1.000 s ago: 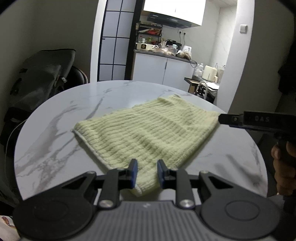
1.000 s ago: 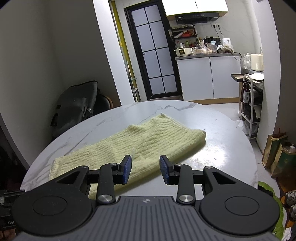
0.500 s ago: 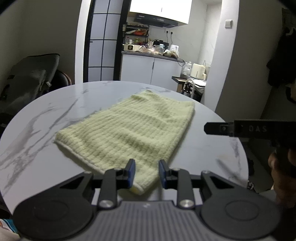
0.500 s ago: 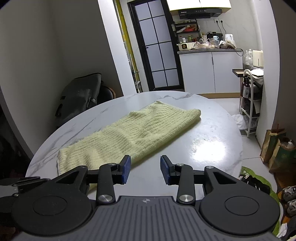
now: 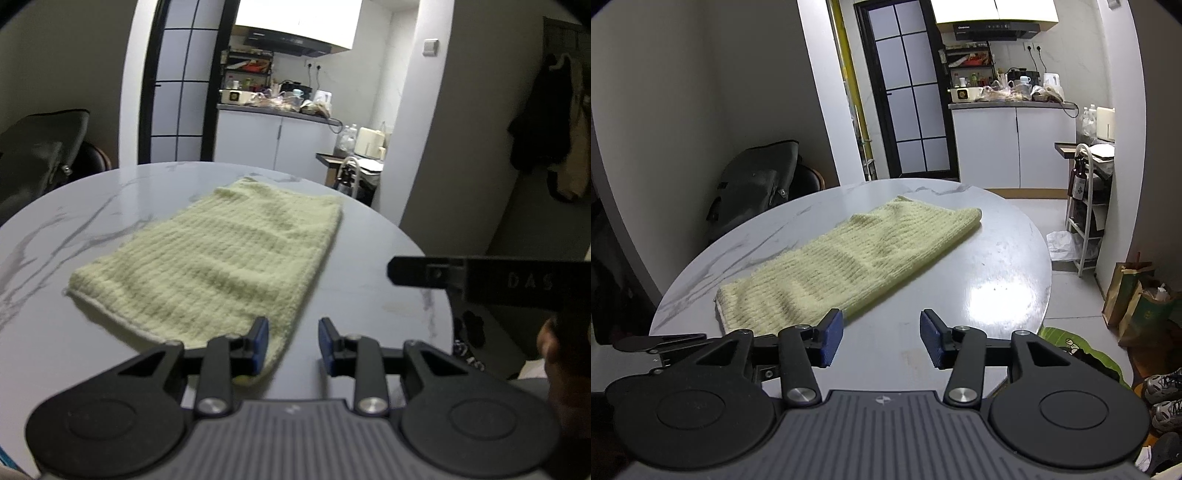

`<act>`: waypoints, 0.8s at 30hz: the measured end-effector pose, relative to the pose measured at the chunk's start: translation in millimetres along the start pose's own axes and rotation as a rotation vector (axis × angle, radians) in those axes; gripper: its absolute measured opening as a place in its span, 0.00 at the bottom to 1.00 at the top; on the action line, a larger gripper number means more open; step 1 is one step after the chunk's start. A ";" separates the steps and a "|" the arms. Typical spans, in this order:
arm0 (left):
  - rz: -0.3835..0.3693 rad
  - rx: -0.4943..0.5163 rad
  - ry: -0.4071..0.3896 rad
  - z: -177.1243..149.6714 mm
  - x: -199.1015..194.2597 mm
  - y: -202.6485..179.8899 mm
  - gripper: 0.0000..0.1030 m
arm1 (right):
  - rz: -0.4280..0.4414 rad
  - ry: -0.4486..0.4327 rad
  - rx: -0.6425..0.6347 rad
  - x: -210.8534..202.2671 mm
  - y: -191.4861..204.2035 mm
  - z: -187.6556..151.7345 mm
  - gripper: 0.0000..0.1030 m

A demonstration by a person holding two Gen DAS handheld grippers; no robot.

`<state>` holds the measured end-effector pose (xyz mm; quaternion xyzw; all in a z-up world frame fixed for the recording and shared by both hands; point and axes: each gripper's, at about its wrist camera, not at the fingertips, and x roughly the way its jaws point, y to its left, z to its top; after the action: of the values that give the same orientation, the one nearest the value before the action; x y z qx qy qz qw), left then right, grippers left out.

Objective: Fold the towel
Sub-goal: 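Move both grippers to the folded towel's end and close them on it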

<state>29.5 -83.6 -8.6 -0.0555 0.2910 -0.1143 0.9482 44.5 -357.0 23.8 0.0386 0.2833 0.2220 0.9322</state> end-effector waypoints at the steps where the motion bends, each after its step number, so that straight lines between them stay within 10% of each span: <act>1: -0.010 -0.001 -0.001 -1.4 -0.5 -0.9 0.30 | 0.002 0.003 -0.002 -0.5 1.0 -1.0 0.49; 24: 0.104 -0.059 -0.019 0.1 -38.5 55.9 0.29 | 0.112 0.046 -0.102 13.7 65.0 -16.4 0.49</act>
<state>8.9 -19.9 2.6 -0.0695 0.2877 -0.0559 0.9536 20.2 -293.5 15.9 0.0019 0.2904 0.2885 0.9124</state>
